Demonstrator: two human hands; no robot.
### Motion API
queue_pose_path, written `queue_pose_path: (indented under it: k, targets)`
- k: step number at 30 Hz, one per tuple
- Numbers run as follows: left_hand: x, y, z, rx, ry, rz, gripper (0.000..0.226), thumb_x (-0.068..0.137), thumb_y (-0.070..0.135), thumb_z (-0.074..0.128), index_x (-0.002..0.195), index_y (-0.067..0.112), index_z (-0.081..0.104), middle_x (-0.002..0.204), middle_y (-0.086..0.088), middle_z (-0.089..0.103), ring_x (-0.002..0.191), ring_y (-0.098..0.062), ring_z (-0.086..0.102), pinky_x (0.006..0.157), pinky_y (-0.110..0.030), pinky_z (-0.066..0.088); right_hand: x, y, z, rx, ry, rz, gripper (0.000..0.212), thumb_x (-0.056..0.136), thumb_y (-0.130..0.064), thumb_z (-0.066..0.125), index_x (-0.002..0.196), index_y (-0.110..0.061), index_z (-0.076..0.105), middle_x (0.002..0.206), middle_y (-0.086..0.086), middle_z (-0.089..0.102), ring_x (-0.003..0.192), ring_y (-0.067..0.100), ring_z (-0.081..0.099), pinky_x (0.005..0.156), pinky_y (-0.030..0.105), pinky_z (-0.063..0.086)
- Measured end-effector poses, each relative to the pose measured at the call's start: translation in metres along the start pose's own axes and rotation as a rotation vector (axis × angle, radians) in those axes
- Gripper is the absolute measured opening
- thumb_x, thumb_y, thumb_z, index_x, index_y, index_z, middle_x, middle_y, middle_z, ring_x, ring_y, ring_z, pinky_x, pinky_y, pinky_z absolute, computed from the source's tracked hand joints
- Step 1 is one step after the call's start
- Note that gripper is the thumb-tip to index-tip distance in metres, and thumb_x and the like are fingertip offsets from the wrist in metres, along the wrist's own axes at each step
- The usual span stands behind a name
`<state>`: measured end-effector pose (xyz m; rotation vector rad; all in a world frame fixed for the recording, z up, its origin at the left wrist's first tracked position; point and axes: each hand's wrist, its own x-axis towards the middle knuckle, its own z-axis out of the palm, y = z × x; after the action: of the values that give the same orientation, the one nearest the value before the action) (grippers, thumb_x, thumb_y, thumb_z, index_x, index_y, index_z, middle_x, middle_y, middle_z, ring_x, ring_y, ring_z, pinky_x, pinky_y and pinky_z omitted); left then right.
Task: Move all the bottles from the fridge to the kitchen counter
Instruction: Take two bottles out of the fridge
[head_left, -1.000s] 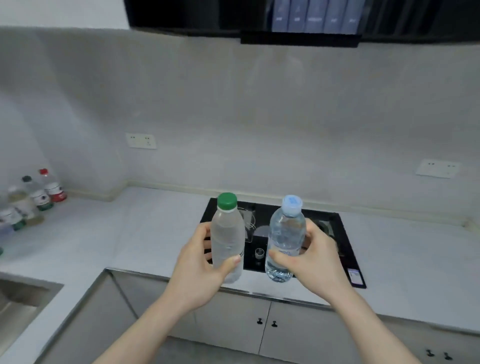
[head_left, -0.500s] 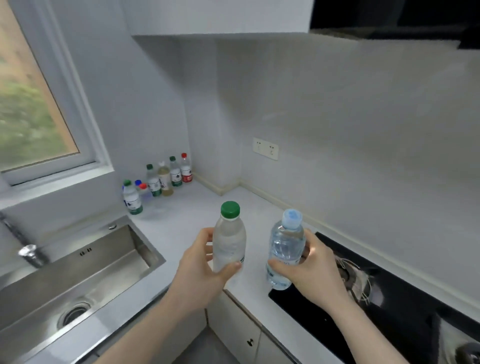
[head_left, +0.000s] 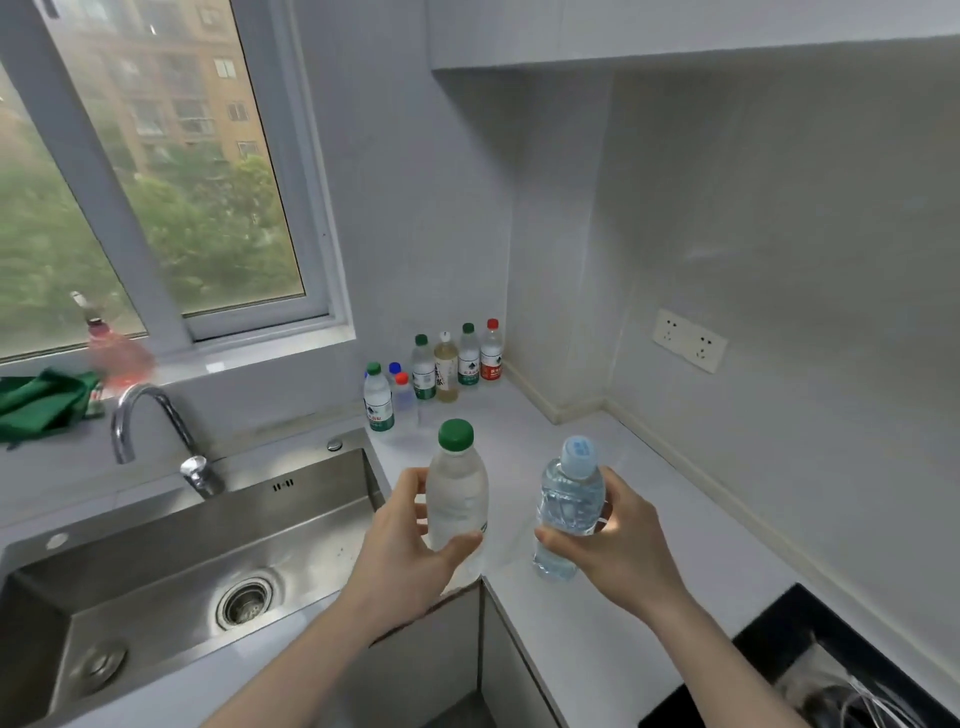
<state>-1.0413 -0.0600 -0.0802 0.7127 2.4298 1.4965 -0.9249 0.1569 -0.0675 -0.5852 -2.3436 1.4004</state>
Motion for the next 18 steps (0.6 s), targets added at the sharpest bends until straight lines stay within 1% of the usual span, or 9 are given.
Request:
queue_pose_path:
  k: [3,6,9,12,14,16,18]
  targets:
    - [0.037,-0.020,-0.006,0.003,-0.004,-0.018,0.050,0.079,0.036,0.084,0.112,0.043,0.047,0.107,0.037,0.061,0.099,0.008,0.060,0.085,-0.026,0.053,0.036,0.006,0.019,-0.017,-0.007,0.008,0.039,0.067,-0.026,0.091,0.096,-0.030,0.066,0.088,-0.013,0.073,0.079,0.006,0.069,0.072,0.028,0.058]
    - [0.080,-0.046,-0.014,0.009,-0.025,-0.034,0.053,0.077,0.040,0.084,0.114,0.046,0.046,0.107,0.033,0.064,0.100,0.007,0.061,0.089,-0.031,0.056,0.076,0.014,0.045,-0.036,-0.004,0.035,0.038,0.067,-0.026,0.090,0.095,-0.032,0.066,0.089,-0.016,0.073,0.080,0.003,0.069,0.074,0.030,0.058]
    - [0.124,-0.072,-0.022,0.017,-0.017,-0.038,0.057,0.074,0.044,0.084,0.116,0.051,0.045,0.108,0.029,0.066,0.099,0.003,0.063,0.088,-0.033,0.057,0.120,0.020,0.073,-0.059,0.004,0.061,0.039,0.065,-0.027,0.090,0.095,-0.034,0.066,0.089,-0.018,0.073,0.080,0.001,0.068,0.074,0.031,0.059]
    - [0.165,-0.095,-0.031,0.048,-0.011,-0.040,0.063,0.072,0.046,0.084,0.118,0.058,0.043,0.109,0.030,0.064,0.100,0.000,0.063,0.088,-0.035,0.057,0.158,0.025,0.101,-0.060,0.017,0.101,0.040,0.064,-0.026,0.089,0.095,-0.036,0.066,0.088,-0.019,0.073,0.080,0.000,0.068,0.075,0.033,0.060]
    - [0.189,-0.109,-0.035,0.074,-0.020,-0.053,0.064,0.070,0.048,0.085,0.116,0.061,0.043,0.109,0.030,0.064,0.100,-0.002,0.064,0.088,-0.036,0.058,0.178,0.030,0.116,-0.054,0.034,0.131,0.039,0.063,-0.026,0.088,0.095,-0.035,0.067,0.087,-0.017,0.073,0.079,0.002,0.069,0.076,0.035,0.061]
    - [0.213,-0.125,-0.035,0.098,-0.035,-0.071,0.064,0.066,0.049,0.085,0.116,0.057,0.045,0.108,0.028,0.065,0.100,-0.006,0.066,0.088,-0.039,0.058,0.199,0.038,0.130,-0.045,0.044,0.166,0.037,0.063,-0.025,0.087,0.093,-0.034,0.068,0.088,-0.012,0.073,0.080,0.004,0.069,0.076,0.036,0.061]
    - [0.233,-0.137,-0.033,0.113,-0.036,-0.097,0.062,0.063,0.050,0.084,0.113,0.049,0.048,0.106,0.025,0.067,0.097,-0.007,0.067,0.087,-0.039,0.058,0.216,0.047,0.140,-0.063,0.049,0.190,0.035,0.061,-0.027,0.087,0.089,-0.033,0.068,0.091,-0.008,0.071,0.083,0.006,0.068,0.075,0.034,0.059]
